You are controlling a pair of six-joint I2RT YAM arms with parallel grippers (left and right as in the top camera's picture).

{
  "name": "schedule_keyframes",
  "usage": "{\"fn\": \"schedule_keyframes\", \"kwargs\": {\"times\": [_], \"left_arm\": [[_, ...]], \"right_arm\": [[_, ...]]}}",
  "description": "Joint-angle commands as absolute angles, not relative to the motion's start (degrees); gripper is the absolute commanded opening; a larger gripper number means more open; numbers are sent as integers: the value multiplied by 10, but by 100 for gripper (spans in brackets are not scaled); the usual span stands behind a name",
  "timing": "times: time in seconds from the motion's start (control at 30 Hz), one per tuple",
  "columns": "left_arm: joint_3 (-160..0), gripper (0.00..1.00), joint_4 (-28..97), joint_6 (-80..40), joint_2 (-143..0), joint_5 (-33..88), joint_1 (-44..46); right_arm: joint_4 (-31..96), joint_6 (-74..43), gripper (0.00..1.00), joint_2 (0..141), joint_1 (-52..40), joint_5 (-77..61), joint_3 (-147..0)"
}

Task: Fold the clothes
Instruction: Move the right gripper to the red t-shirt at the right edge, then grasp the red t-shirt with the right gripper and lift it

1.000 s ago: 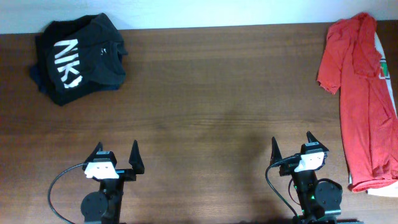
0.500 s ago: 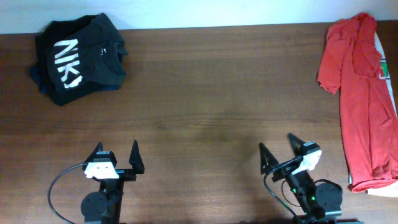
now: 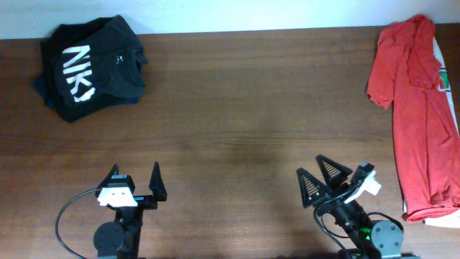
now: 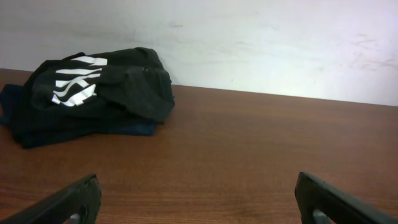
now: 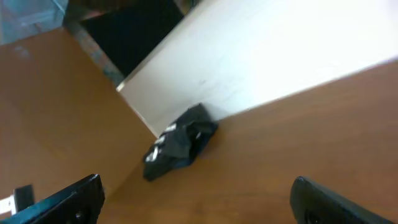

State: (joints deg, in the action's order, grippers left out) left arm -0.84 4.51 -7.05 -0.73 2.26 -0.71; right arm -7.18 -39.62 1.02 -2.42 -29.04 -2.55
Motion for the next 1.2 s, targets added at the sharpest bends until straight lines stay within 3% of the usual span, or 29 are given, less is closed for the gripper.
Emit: {"fn": "schedule_keyframes", "kwargs": {"times": [0.0, 0.13, 0.3, 0.4, 0.63, 0.93, 1.17], "left_arm": [[-5, 99, 46, -63, -6, 19, -4], [-5, 99, 46, -63, -6, 19, -4], [-5, 99, 46, -63, -6, 19, -4], [-5, 99, 46, -63, -6, 19, -4], [-5, 99, 46, -63, -6, 19, -4], [-5, 99, 46, -63, -6, 19, -4], [-5, 99, 46, -63, -6, 19, -4]], "right_arm": [[-75, -313, 98, 40, -30, -190, -103], [-51, -218, 99, 174, -30, -67, -215], [24, -110, 99, 481, -29, 39, -428], [158, -32, 99, 671, -13, 78, -610], [467, -32, 99, 1018, 109, 98, -994], [456, 12, 99, 1232, 209, 94, -1016], [364, 73, 94, 1270, 215, 19, -1016]]}}
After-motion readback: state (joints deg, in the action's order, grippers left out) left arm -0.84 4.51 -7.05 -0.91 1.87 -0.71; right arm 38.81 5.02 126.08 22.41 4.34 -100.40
